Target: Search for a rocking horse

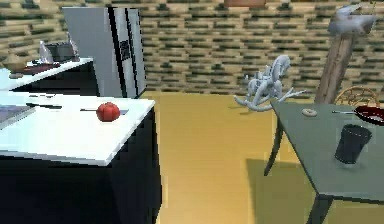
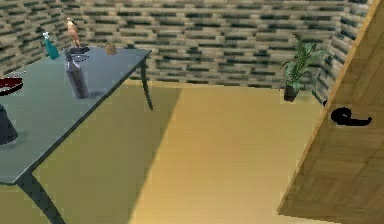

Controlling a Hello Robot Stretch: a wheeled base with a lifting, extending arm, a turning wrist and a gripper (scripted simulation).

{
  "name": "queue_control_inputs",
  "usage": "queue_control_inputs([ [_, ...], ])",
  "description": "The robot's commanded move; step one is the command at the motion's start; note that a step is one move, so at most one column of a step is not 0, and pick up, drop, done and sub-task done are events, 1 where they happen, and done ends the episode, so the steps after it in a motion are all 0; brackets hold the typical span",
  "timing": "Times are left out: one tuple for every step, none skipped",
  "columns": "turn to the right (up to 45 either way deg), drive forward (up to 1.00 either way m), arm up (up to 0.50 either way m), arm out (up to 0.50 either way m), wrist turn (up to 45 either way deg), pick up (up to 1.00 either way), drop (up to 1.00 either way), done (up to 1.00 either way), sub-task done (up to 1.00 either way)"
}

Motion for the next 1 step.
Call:
queue_control_inputs([
  [6.0, 0.0, 0.0, 0.0, 0.0, 0.0, 0.0, 0.0, 0.0],
])
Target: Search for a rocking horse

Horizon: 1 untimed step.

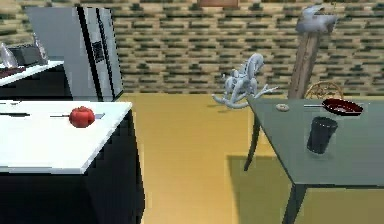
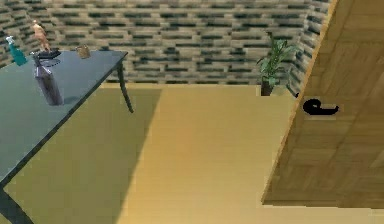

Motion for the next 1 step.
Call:
queue_control_inputs([
  [0.0, 0.55, 0.0, 0.0, 0.0, 0.0, 0.0, 0.0, 0.0],
])
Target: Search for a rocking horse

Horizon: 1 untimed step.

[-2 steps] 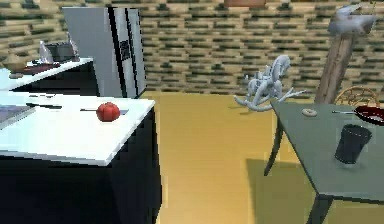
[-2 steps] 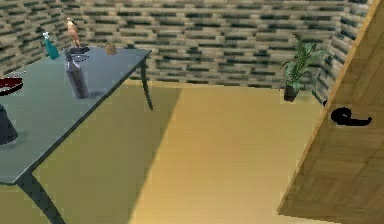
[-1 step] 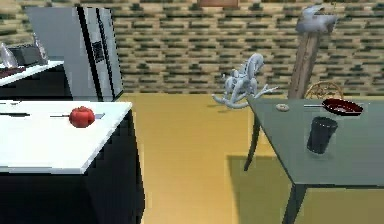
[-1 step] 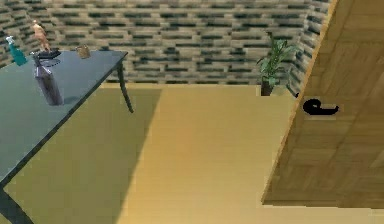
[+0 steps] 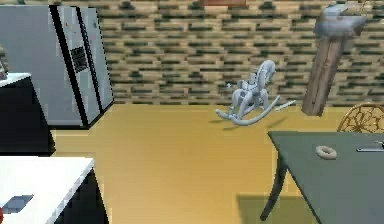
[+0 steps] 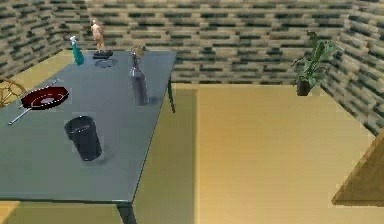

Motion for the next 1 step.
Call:
queue_control_inputs([
  [0.0, 1.0, 0.0, 0.0, 0.0, 0.0, 0.0, 0.0, 0.0],
])
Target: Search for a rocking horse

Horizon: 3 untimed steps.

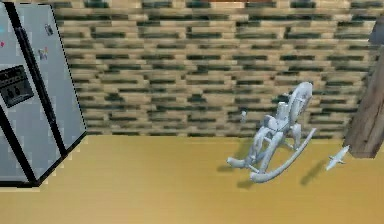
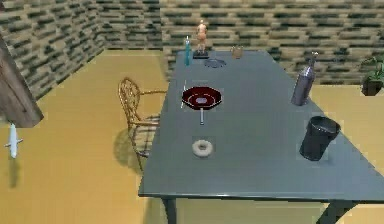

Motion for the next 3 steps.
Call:
queue_control_inputs([
  [9.0, 0.0, 0.0, 0.0, 0.0, 0.0, 0.0, 0.0, 0.0],
  [0.0, 0.2, 0.0, 0.0, 0.0, 0.0, 0.0, 0.0, 0.0],
  [42.0, 0.0, 0.0, 0.0, 0.0, 0.0, 0.0, 0.0, 0.0],
])
